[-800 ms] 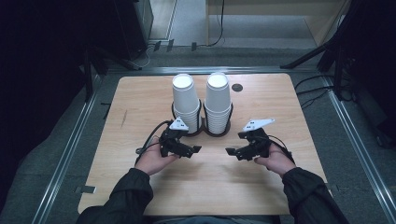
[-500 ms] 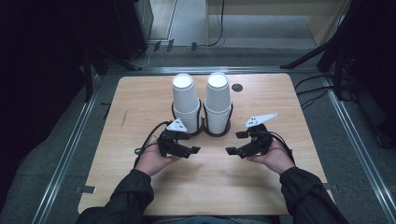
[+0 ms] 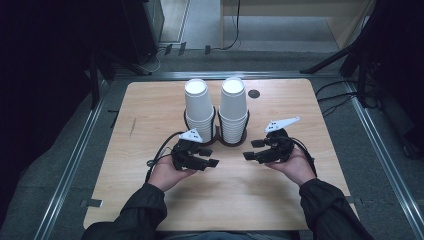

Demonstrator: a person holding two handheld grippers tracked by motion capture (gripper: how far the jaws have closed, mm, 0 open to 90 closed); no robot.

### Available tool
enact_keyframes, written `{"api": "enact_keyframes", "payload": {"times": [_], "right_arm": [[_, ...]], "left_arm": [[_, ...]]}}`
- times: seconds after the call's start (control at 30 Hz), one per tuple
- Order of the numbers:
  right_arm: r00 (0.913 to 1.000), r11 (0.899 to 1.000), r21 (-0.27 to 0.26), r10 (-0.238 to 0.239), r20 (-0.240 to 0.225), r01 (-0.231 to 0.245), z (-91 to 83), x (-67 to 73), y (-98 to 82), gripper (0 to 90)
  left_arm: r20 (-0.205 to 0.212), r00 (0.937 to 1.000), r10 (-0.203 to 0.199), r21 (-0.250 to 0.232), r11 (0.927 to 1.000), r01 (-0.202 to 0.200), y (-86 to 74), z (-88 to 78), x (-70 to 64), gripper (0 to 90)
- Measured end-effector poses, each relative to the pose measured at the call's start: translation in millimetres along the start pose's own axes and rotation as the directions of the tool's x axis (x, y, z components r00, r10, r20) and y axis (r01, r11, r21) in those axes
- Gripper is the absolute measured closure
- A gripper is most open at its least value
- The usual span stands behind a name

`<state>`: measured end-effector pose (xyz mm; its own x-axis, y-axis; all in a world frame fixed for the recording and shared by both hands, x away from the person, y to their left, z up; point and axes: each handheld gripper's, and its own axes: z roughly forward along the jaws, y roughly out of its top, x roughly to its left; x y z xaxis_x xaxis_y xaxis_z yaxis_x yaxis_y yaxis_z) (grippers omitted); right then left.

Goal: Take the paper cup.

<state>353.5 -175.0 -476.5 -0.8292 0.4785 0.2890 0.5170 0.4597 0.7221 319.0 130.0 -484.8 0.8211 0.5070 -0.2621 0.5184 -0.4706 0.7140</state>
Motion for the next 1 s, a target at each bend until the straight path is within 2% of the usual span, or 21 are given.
{"api": "enact_keyframes", "payload": {"times": [0.03, 0.07, 0.13, 0.27, 0.4, 0.43, 0.57, 0.67, 0.77, 0.83, 0.93, 1.0], "right_arm": [[1.0, 1.0, 0.003, -0.005, 0.005, 0.005, -0.2, -0.1, 0.0, 37.9], [1.0, 1.0, 0.003, -0.005, 0.005, 0.005, -0.2, -0.1, 0.0, 37.9], [0.9999, 1.0, -0.012, -0.012, 0.004, 0.013, -2.0, -1.4, 0.7, 43.4], [0.9998, 1.0, -0.008, 0.001, 0.021, 0.0, -2.4, -3.3, -1.0, 45.6], [0.9993, 1.0, 0.007, 0.004, 0.038, -0.004, -1.4, -3.3, -3.7, 46.3], [0.9991, 0.999, 0.026, 0.028, 0.031, -0.029, -0.7, -3.6, -3.5, 46.8], [0.9993, 0.999, 0.024, 0.022, 0.03, -0.023, 0.2, -3.0, -3.8, 46.8], [0.9997, 0.999, 0.03, 0.01, 0.024, -0.011, 0.4, -2.6, -4.3, 46.9], [0.9996, 1.0, 0.027, 0.009, 0.028, -0.01, -1.3, -1.6, -3.8, 46.8], [0.9993, 1.0, 0.027, -0.001, 0.036, 0.0, -3.0, -2.2, -3.0, 46.7], [0.999, 1.0, 0.021, -0.006, 0.043, 0.005, -4.8, -2.0, -3.0, 46.7], [0.9981, 0.999, 0.033, -0.024, 0.057, 0.022, -5.7, 0.0, -3.7, 46.7]], "left_arm": [[-0.02, 0.9998, 0.005, -0.004, 1.0, -0.005, 0.3, -0.4, -0.9, 49.3], [-0.02, 0.9998, 0.005, -0.004, 1.0, -0.005, 0.3, -0.4, -0.9, 53.0], [-0.042, 0.999, 0.017, -0.027, 0.9995, -0.018, 1.1, -3.2, -2.6, 56.9], [-0.048, 0.9985, 0.026, -0.017, 0.9995, -0.027, 2.9, -3.8, -2.9, 61.9], [-0.052, 0.9976, 0.045, -0.014, 0.9989, -0.046, 3.2, -1.2, -2.5, 60.8], [-0.058, 0.9972, 0.047, -0.009, 0.9988, -0.048, 3.5, 0.5, -2.1, 61.4], [-0.06, 0.9978, 0.028, -0.003, 0.9996, -0.028, 5.1, 1.8, -1.5, 62.7], [-0.068, 0.9973, 0.03, -0.007, 0.9995, -0.03, 5.7, 2.3, -2.2, 63.2], [-0.092, 0.9958, -0.006, 0.001, 1.0, 0.006, 9.2, 5.5, -5.4, 67.6], [-0.095, 0.9954, -0.012, 0.007, 0.9999, 0.013, 11.5, 7.1, -7.1, 72.2], [-0.117, 0.9931, 0.011, 0.011, 0.9999, -0.009, 11.4, 8.5, -9.7, 76.8], [-0.107, 0.9942, 0.008, 0.02, 0.9998, -0.006, 11.5, 9.3, -9.8, 81.1]]}}
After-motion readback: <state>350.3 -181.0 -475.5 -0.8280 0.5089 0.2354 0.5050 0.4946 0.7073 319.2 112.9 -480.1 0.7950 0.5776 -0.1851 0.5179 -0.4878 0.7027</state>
